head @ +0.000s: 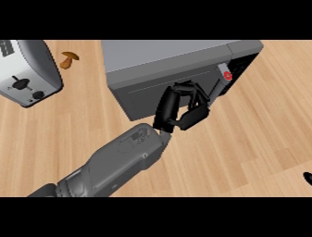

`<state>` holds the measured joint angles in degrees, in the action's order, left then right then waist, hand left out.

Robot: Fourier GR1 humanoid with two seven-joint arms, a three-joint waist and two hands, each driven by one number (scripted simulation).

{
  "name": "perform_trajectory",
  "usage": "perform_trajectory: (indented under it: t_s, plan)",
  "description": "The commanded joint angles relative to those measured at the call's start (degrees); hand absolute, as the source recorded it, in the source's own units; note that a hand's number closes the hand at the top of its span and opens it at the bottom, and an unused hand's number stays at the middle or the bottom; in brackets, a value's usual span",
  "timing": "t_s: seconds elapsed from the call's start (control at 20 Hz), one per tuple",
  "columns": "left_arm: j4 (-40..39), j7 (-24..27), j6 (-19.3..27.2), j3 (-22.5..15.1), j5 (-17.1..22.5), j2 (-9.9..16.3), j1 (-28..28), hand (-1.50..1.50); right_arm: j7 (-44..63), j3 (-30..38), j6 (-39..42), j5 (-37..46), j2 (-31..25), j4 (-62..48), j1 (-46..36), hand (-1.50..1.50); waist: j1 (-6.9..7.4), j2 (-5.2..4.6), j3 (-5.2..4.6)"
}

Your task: Pick up the milk, place it into the microwave and close the microwave

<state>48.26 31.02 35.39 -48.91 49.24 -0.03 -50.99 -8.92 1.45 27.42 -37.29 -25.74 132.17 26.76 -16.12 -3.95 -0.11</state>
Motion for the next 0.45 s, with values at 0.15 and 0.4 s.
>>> perform_trajectory:
  t_s: [0.15,0.4]
  plan:
    - [-6.47,0.74,0.10,3.00,2.40,0.03,-3.30,1.50,0.18,-0.53,0.27,-1.27,-0.20,0.64,-0.36,-1.50,-1.27,-1.29,0.04]
    - [-6.80,1.92,0.64,3.01,3.27,0.03,-4.12,1.50,0.76,-0.99,0.24,-1.27,-0.76,1.47,-0.48,-1.50,-1.33,-1.04,-0.07]
